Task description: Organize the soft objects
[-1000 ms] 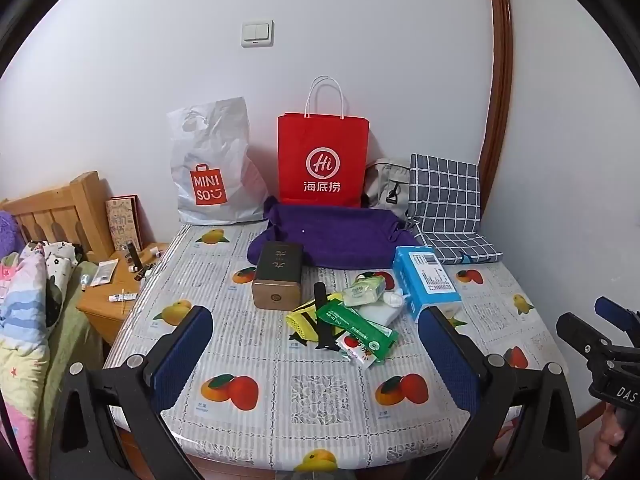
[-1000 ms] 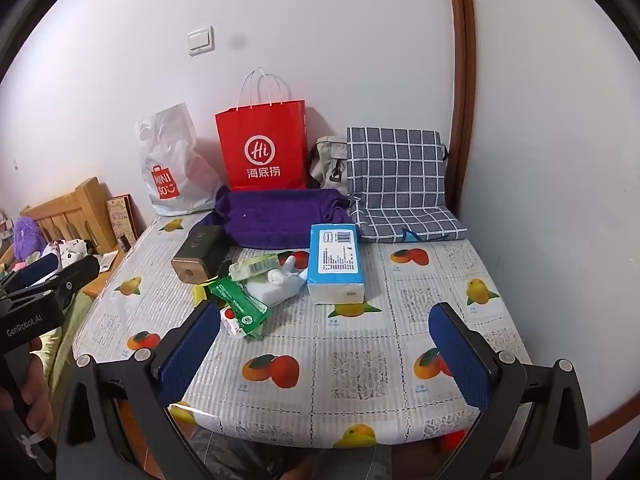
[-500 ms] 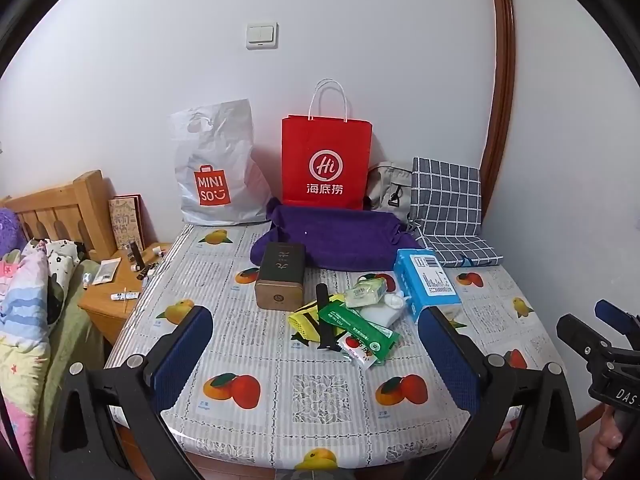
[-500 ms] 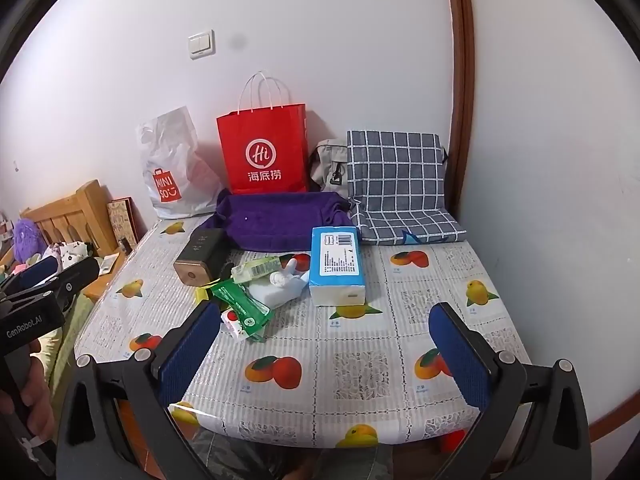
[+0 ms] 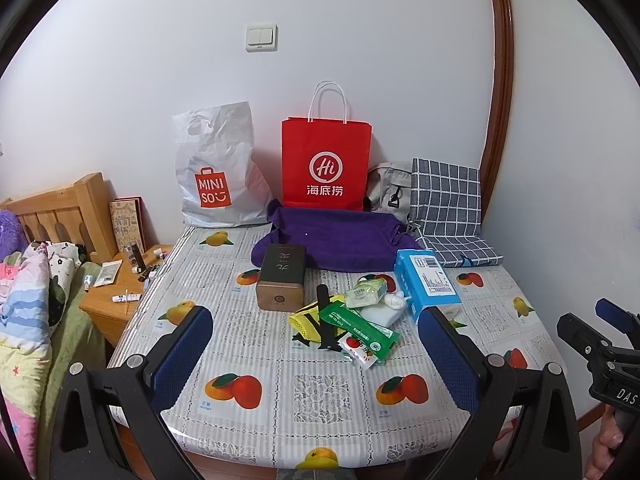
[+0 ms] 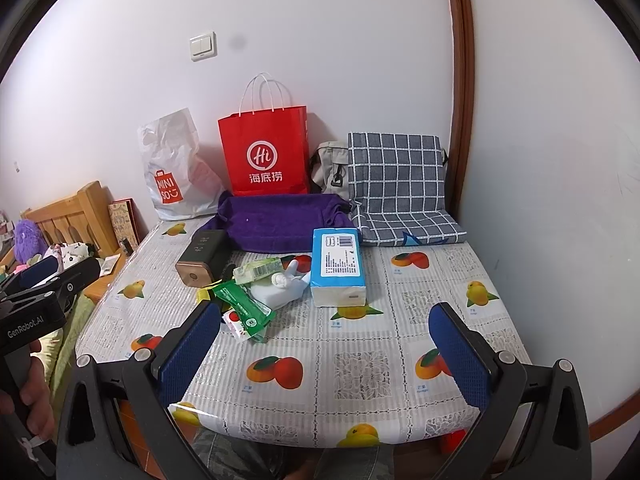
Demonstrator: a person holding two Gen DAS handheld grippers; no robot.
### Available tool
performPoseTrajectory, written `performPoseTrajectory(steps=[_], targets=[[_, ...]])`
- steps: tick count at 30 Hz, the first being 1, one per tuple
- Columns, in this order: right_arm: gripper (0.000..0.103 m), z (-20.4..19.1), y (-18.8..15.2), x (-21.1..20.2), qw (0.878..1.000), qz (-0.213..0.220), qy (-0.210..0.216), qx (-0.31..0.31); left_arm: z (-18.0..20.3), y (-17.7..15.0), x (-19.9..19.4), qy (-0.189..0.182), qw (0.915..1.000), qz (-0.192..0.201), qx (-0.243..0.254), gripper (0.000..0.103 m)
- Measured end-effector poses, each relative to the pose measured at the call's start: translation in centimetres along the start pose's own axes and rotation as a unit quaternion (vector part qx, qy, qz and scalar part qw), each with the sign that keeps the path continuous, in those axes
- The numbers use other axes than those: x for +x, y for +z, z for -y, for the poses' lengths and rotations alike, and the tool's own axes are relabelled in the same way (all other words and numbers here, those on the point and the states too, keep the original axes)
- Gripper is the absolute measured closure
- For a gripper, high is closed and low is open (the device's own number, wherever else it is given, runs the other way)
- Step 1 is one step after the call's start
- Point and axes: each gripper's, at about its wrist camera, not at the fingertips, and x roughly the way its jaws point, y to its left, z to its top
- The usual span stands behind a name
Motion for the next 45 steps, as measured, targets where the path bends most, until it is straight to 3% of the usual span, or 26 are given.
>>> performPoseTrajectory(steps=[45], targets=[[0.001, -0.19, 0.02, -0.27, 1.000, 0.001, 0.002, 0.000, -0.14, -0.11, -0.45, 0.003, 1.0000, 0.003, 0.004, 0.000]])
